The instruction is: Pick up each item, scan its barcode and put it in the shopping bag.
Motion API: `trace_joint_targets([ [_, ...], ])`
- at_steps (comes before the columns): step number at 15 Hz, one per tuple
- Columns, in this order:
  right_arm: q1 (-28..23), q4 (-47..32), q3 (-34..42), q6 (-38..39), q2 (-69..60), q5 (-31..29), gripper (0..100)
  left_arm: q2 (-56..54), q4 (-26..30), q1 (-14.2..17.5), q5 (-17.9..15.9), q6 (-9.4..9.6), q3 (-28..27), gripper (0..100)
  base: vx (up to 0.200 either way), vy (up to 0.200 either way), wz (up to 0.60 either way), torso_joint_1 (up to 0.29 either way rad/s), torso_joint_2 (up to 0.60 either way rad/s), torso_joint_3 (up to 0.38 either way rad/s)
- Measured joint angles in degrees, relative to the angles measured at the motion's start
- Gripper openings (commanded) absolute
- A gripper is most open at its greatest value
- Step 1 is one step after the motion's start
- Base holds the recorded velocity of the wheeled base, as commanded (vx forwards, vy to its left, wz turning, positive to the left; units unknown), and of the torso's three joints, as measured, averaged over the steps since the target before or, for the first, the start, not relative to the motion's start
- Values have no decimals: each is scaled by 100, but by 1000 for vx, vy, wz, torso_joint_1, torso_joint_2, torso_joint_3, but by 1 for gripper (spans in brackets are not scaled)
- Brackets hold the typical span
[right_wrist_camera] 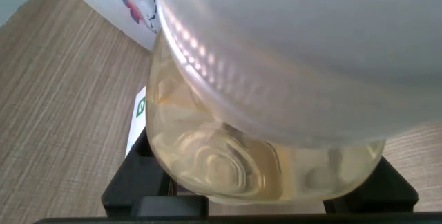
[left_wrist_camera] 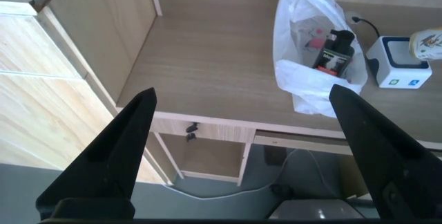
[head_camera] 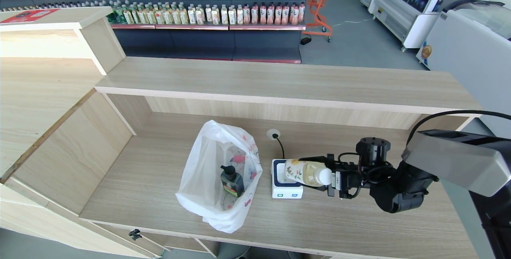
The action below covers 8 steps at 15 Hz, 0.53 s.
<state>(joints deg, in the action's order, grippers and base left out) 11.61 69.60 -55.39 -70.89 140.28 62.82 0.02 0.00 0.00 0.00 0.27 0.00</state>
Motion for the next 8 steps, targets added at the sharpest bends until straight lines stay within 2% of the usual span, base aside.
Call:
trace_joint_targets([
  [8,63,11,-466,5,297,166,0,0,0,0,0,-2,0,100,0,0,0,0,0,0],
])
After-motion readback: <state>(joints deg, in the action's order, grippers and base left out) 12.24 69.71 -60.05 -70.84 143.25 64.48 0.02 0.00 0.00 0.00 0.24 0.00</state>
